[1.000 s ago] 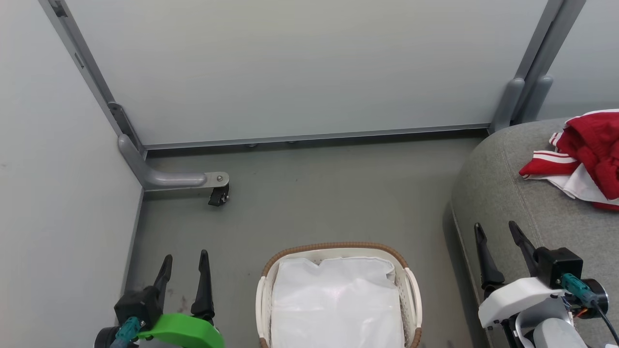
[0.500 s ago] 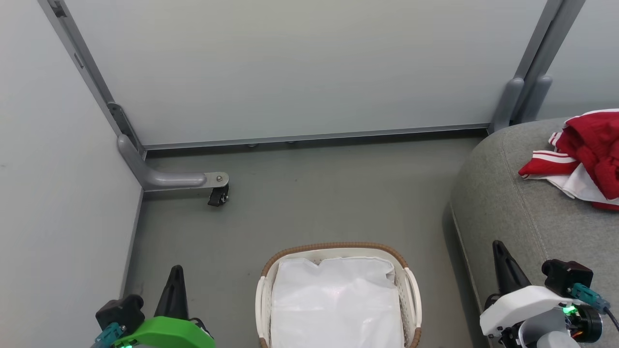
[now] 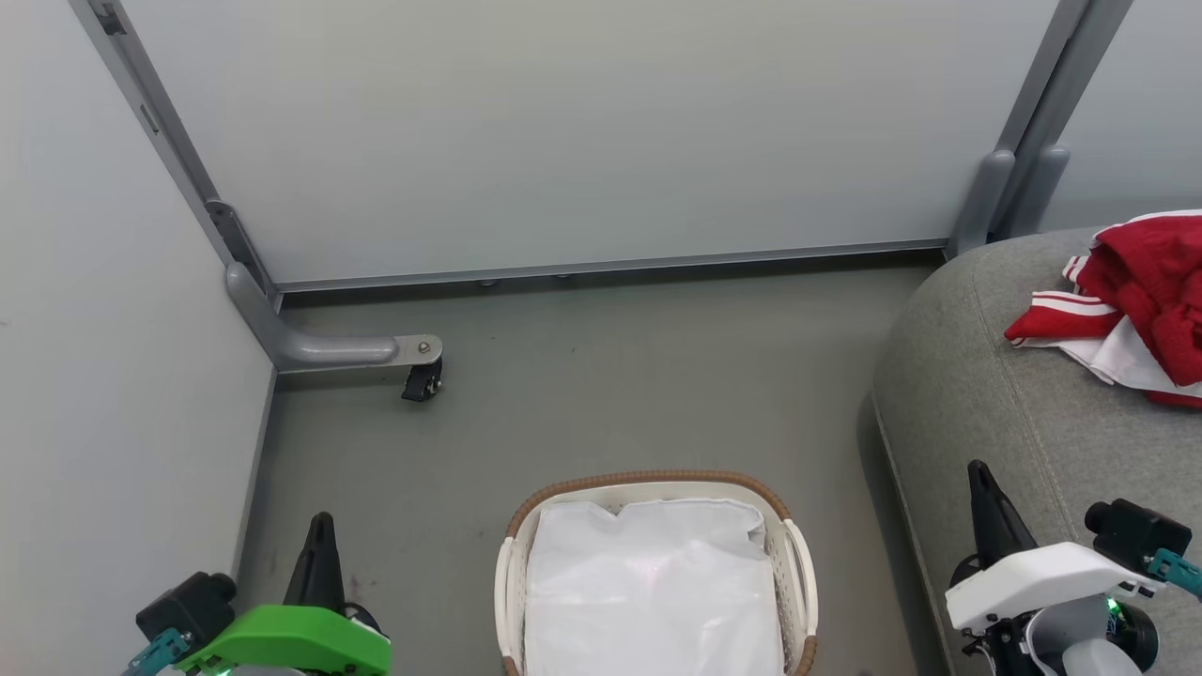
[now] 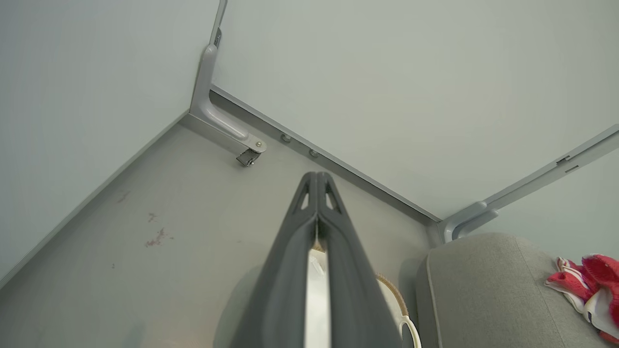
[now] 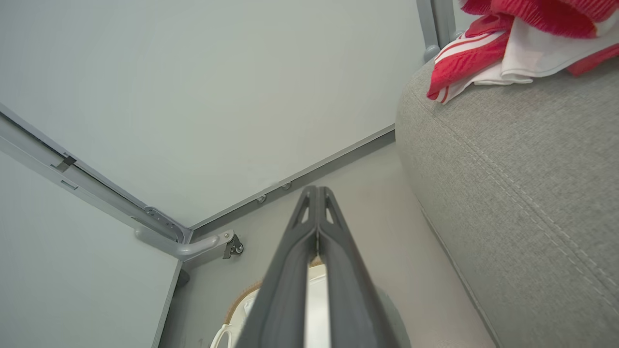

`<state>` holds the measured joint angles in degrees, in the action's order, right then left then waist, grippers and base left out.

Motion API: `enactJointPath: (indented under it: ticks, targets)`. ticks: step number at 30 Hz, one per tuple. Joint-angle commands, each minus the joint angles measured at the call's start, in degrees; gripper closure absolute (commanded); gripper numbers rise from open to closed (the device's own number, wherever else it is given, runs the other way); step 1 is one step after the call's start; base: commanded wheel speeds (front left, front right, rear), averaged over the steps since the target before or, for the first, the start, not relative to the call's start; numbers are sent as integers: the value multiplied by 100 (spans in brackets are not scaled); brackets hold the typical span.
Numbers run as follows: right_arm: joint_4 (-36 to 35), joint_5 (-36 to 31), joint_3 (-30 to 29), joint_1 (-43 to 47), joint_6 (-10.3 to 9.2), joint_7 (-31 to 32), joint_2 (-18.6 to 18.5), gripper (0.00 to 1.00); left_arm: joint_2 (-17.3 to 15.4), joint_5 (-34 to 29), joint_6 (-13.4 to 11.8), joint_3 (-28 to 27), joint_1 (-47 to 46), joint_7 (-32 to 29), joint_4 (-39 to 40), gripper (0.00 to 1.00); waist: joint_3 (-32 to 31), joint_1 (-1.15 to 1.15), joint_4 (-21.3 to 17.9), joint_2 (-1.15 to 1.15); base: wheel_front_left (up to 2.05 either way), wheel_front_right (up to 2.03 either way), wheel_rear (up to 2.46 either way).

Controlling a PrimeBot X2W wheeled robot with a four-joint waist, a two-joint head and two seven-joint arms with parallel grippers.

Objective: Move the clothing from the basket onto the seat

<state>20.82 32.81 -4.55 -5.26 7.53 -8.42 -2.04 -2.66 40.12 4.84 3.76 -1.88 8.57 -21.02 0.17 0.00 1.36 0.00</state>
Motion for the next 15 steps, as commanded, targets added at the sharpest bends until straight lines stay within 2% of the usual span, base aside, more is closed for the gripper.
enactJointPath:
  ticks: [1, 15]
  targets:
    - [-115, 210, -19, -81, -2, 49, -43, 100, -12, 199, 27, -53, -174, -46, 106, 100, 0, 0, -1, 0, 0, 0, 0]
    - [-238, 1386, -57, -92, -2, 346, -55, 100, -16, 1230, 83, -257, -244, -346, 235, 100, 0, 0, -20, 0, 0, 0, 0]
